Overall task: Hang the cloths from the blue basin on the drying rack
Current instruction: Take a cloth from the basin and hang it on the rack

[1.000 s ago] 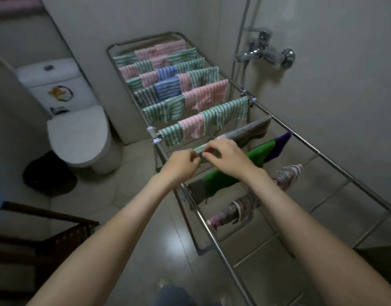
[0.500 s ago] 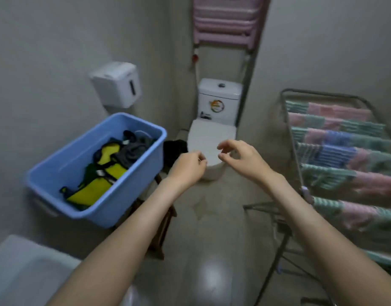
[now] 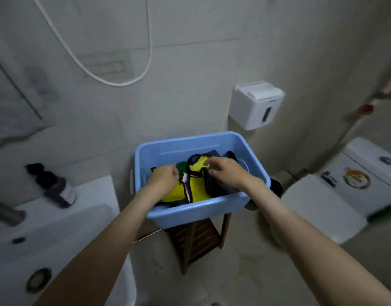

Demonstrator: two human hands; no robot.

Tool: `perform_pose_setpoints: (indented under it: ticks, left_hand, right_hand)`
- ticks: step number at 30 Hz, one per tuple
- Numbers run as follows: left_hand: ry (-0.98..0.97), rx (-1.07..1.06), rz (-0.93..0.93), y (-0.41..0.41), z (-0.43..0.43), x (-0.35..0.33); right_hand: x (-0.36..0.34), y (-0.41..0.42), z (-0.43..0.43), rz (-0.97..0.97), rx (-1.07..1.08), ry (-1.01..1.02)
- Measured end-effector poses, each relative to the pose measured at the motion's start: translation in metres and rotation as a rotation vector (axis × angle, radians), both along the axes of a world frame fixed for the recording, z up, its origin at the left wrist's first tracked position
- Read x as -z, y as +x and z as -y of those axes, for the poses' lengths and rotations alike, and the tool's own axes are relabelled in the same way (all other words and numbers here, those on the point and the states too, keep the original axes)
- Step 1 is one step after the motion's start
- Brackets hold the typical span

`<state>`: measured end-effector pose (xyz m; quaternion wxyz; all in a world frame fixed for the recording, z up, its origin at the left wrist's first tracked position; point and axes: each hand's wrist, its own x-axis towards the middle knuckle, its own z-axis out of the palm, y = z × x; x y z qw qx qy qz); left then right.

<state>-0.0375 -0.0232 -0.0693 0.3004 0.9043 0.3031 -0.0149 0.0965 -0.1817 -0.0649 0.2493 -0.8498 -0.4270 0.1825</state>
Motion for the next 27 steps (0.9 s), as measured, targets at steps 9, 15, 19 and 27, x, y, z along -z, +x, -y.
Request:
perform_pose_setpoints:
  ticks: [9,15,19,27]
  left_hand:
    - [-0.046,-0.219,-0.035,-0.012,-0.023,0.016]
    - [-0.105,-0.218,-0.019,0.003,-0.030,0.028]
    - [-0.130,-0.196,-0.002,0.013,-0.032,0.029]
    - [-0.165,-0.175,-0.008,0.034,-0.035,0.031]
  right_hand:
    - [0.057,0.044,-0.105,0.022,-0.439,-0.311]
    - [0.082,0.057,-0.134,0.118,-0.556,-0.465]
    - [0.085,0.058,-0.140,0.122,-0.605,-0.464]
    - [0.049,0.065,-0.127,-0.097,-0.346,-0.094]
